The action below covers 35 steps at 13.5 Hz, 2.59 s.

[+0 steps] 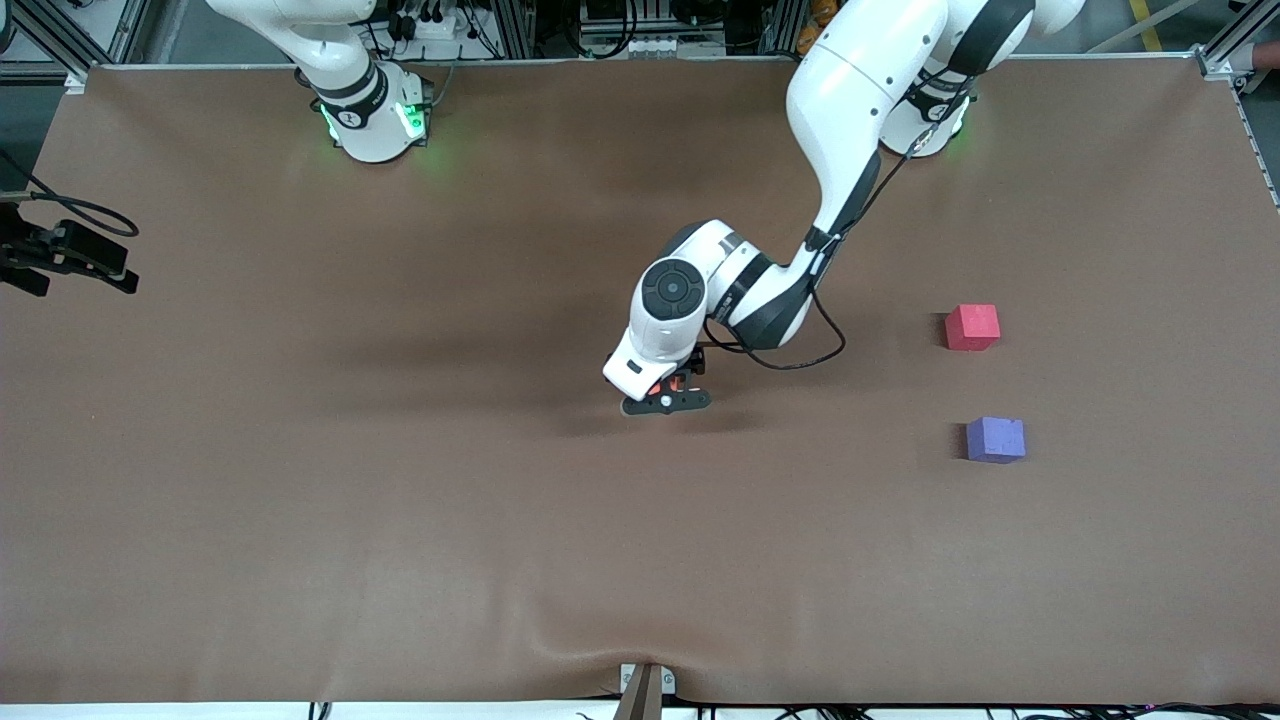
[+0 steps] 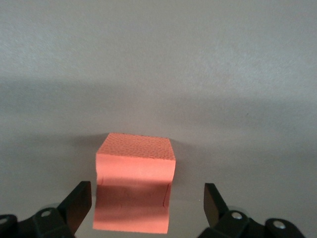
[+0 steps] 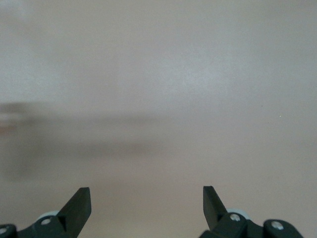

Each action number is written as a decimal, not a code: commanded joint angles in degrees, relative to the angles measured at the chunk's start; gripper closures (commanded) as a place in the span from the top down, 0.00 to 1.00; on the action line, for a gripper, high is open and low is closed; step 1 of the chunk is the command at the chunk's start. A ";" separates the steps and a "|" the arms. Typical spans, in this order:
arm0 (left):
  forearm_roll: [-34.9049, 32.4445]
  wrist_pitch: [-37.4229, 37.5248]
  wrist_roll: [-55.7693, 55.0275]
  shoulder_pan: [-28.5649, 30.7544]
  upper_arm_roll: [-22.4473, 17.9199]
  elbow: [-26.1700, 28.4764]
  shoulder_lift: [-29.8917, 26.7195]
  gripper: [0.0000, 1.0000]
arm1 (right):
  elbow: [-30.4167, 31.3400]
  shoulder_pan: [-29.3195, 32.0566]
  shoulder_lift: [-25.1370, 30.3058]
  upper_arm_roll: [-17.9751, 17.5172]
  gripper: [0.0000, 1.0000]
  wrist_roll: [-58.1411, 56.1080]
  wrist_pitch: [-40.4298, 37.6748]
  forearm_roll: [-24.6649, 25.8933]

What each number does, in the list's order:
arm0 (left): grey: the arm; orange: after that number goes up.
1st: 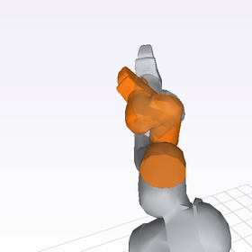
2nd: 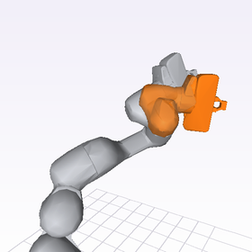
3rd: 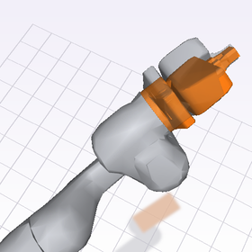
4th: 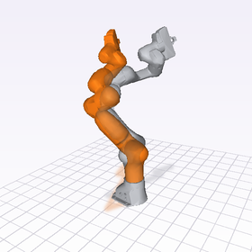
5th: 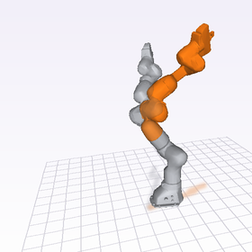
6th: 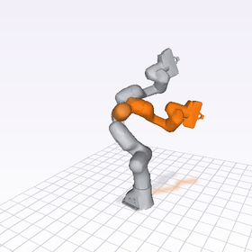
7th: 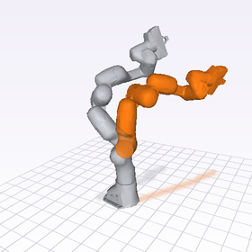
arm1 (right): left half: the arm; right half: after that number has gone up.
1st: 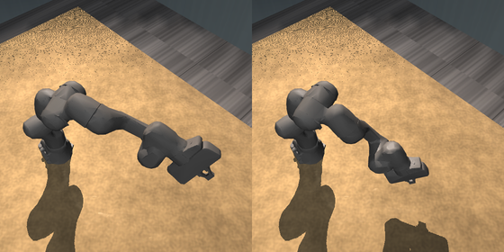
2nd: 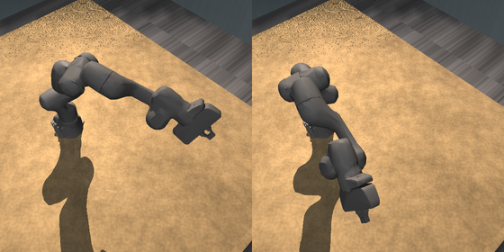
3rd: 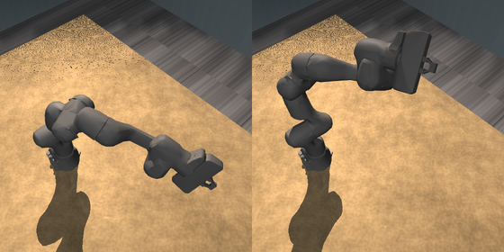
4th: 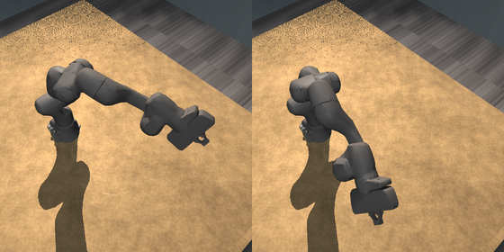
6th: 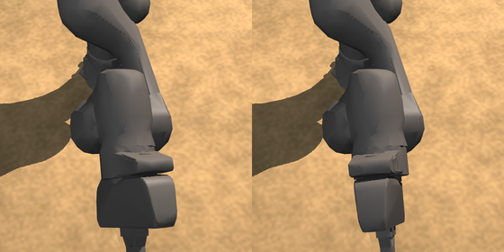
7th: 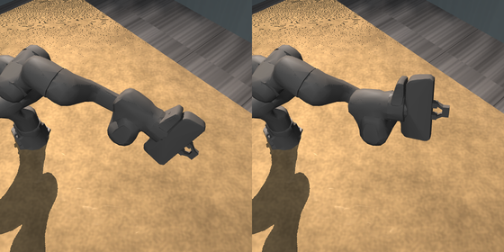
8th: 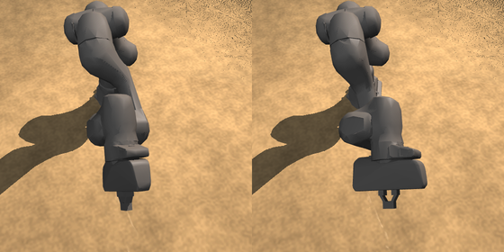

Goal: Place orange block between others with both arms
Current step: 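Lower the left gripper onto the orange cube and grasp it, then carry the orange cube into the gap between pink and purple cubes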

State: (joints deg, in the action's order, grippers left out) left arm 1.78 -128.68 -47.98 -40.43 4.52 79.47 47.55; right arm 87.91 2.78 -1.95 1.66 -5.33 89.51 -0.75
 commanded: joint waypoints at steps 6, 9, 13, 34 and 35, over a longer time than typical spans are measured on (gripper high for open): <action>-3.44 0.28 0.60 -0.70 -0.75 -0.46 0.44 0.21 | -0.55 -0.23 -0.16 0.27 1.00 0.05 0.05 -0.66; -4.15 1.15 1.92 -0.61 -0.75 -0.46 0.00 0.12 | -0.46 -0.23 -0.16 0.27 1.00 0.05 -0.12 -0.74; -4.24 6.25 1.75 0.96 -1.01 -0.63 -3.50 0.23 | -0.46 -0.32 -0.34 0.27 1.00 0.05 -0.12 -0.74; -4.41 11.88 22.04 30.40 -1.18 21.16 -31.20 0.26 | -0.90 -0.32 0.19 0.45 1.00 -0.04 -2.50 -0.75; -4.41 11.88 22.49 31.89 -1.27 21.69 -31.46 0.26 | -1.07 -0.14 0.19 0.53 1.00 -0.56 -2.15 -0.74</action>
State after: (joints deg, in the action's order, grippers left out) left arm -1.25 -116.57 -26.78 -10.98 2.64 97.81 19.25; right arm 87.73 2.56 -2.06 1.83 -5.33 87.66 -1.04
